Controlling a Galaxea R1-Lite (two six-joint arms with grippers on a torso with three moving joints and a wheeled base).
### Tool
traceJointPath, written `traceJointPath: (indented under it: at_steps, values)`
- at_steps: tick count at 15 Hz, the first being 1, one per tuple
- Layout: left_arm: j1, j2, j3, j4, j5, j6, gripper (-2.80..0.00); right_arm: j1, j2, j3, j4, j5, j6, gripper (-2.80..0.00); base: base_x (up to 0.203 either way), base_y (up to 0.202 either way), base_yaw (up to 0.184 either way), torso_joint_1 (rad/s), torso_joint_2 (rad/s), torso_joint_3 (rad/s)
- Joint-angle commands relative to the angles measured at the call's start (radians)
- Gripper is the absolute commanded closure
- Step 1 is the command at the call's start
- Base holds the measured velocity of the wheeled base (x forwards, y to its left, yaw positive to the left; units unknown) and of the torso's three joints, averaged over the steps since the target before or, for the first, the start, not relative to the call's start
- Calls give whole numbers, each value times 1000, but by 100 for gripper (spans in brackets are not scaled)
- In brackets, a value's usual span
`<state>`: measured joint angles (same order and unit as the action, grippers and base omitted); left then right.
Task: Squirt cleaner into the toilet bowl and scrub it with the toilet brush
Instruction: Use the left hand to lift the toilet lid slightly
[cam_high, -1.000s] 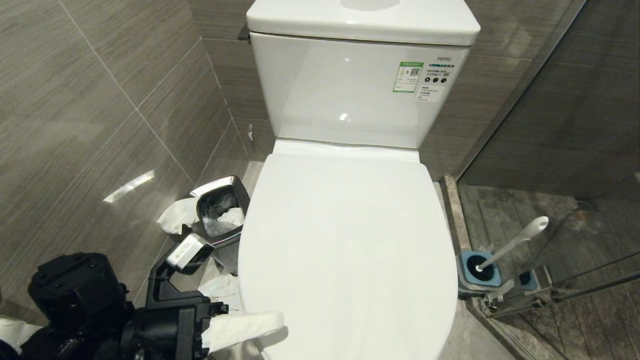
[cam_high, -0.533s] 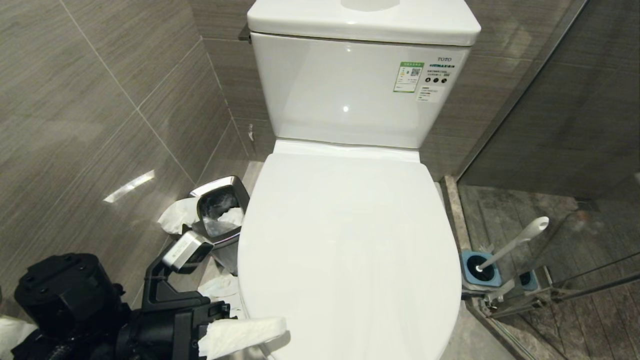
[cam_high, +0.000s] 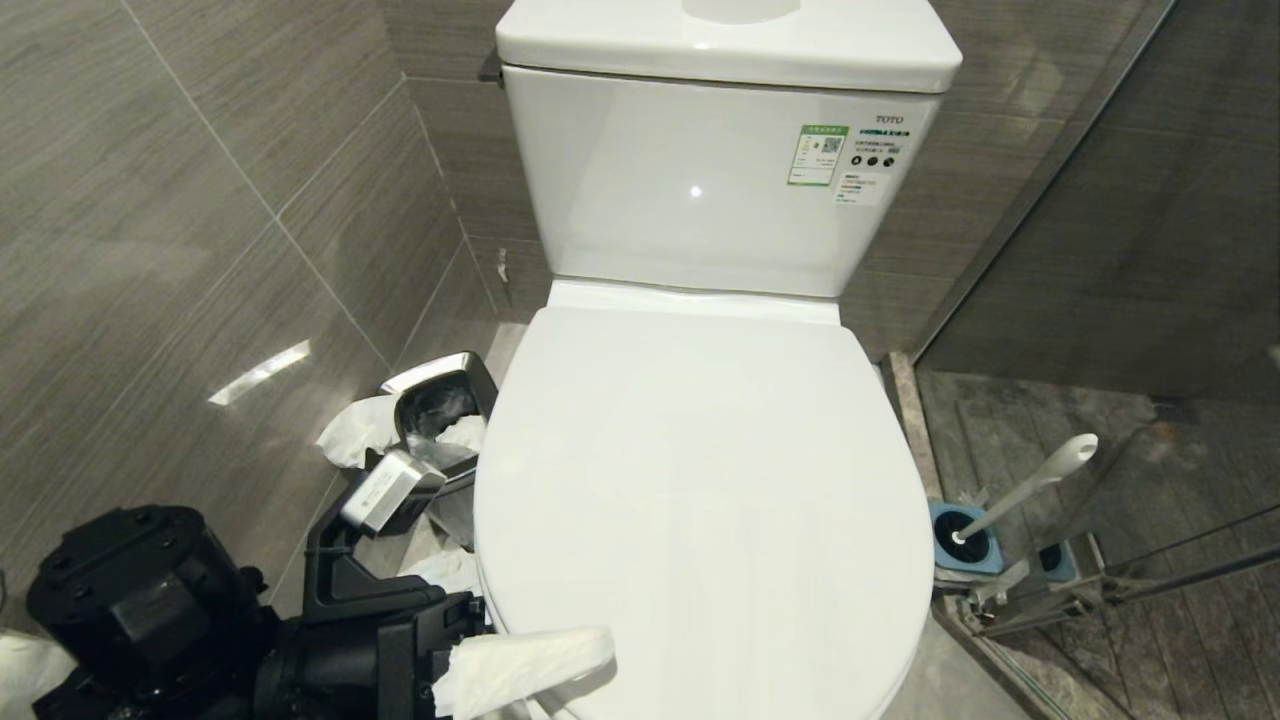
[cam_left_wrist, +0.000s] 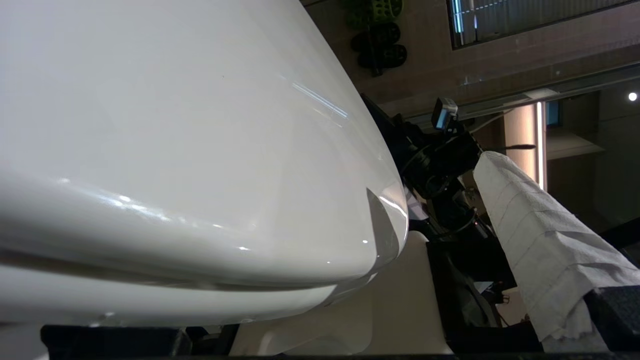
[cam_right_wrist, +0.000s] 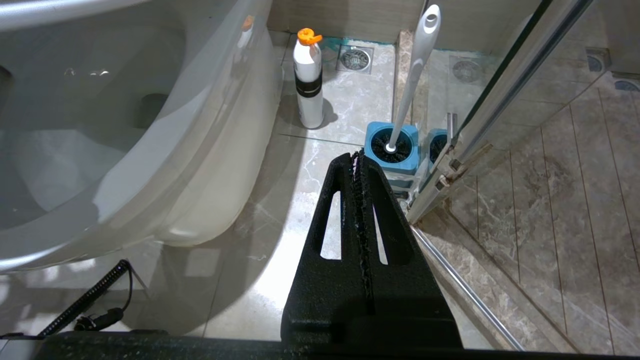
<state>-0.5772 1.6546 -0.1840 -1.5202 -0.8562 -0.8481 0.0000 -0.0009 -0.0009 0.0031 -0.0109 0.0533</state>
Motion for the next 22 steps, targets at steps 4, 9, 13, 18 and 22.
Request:
traceJointPath:
  at_steps: [4, 9, 13, 18, 22]
  values:
    - [0, -64, -11, -10, -1, -3, -280, 0, 1, -1, 0, 0, 0, 0, 0, 0, 0, 0, 0, 0]
    - [-1, -129, -68, -10, 28, -3, -280, 0, 1, 1, 0, 0, 0, 0, 0, 0, 0, 0, 0, 0]
    - [2, -136, -69, -10, 29, 45, -280, 0, 1, -1, 0, 0, 0, 0, 0, 0, 0, 0, 0, 0]
    - [6, -152, -148, -10, 31, 96, -280, 0, 1, -1, 0, 0, 0, 0, 0, 0, 0, 0, 0, 0]
    - [7, -150, -222, -10, 29, 158, -280, 0, 1, -1, 0, 0, 0, 0, 0, 0, 0, 0, 0, 0]
